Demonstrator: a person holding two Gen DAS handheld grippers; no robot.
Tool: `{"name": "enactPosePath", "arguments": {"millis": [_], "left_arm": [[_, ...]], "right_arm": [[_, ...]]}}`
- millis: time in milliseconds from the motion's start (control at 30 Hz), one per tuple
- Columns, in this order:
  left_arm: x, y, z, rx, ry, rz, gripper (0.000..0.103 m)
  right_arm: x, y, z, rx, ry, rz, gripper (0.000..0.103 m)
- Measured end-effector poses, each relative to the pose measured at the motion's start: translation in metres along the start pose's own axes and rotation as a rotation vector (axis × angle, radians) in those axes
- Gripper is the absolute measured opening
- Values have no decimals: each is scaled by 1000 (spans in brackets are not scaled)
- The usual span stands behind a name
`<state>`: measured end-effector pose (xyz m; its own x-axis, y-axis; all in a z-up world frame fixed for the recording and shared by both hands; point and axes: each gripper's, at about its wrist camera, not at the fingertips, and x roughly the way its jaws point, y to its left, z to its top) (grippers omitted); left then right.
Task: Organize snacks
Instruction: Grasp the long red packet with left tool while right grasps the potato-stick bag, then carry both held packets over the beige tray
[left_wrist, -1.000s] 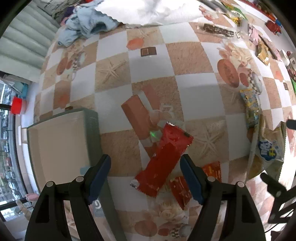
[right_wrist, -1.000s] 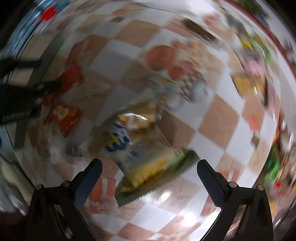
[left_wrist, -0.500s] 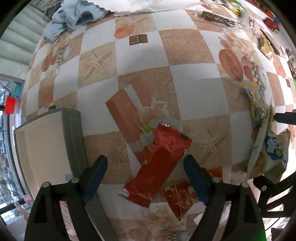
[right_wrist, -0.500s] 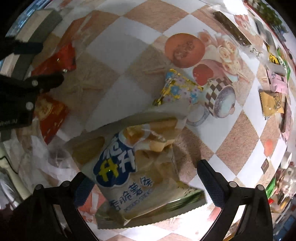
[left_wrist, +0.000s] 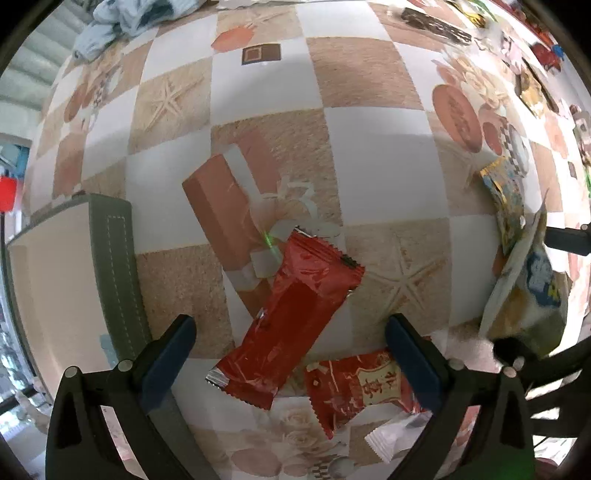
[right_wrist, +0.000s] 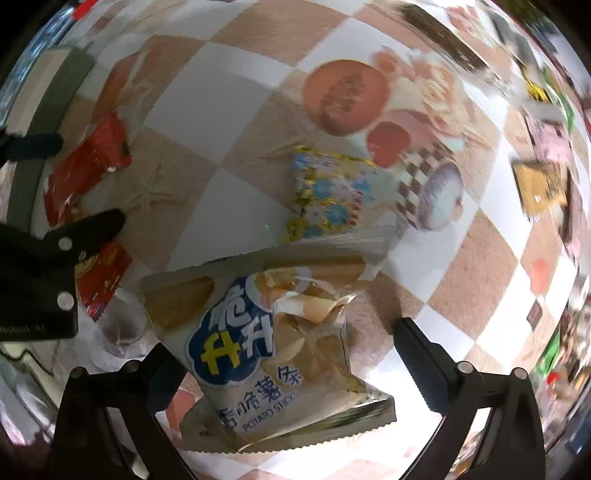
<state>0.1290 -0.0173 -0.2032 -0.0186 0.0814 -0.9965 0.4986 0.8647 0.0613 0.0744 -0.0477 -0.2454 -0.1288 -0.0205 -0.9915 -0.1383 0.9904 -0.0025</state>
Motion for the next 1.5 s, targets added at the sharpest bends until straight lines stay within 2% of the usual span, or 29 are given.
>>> {"name": "enactPosePath", "arguments": {"millis": [33,100,133,200,233,333,433,667,767,800,1033,1167,1500], "left_arm": [[-1,-6,0,2,1,-2,95],[-3,-10,2,-2,7,-8,89],[-3,-12,2,-13,10,-13,84],[-6,-14,3,-31,11,-30,73],[-8,-16,3,-37,13,-37,64],[-13,-25,4,-18,16,-56,30],[-17,-32,2,-1,1,-23,26],[-46,-34,-14,-60,-58,-43,26],[-67,-40,-20,-64,-78,-38,26],[-73,-31,-18,-62,-84,-36,26],[-112,-43,-49,-85,-118,-34,26],[-115,-15,-89,-97,-130,-33,26],[-134,38,-119,-141,-165,-17,26]], "right_arm": [[-3,-7,-2,13,-6,2,93],[-14,-31,-1,42,-22,11,69],[-17,-35,-1,57,-30,14,65],[-20,-48,-2,115,-28,90,60],[-21,-54,-4,148,-31,113,57],[-22,-67,-10,221,-21,183,56],[-21,-77,-22,276,-19,233,56],[-20,-87,-59,392,-18,338,56],[-21,-82,-74,410,-15,362,56],[-26,-78,-82,411,-16,367,56],[-34,-63,-101,433,-24,396,56],[-41,-61,-106,445,-31,416,56],[-55,-20,-99,445,-42,411,56]]}}
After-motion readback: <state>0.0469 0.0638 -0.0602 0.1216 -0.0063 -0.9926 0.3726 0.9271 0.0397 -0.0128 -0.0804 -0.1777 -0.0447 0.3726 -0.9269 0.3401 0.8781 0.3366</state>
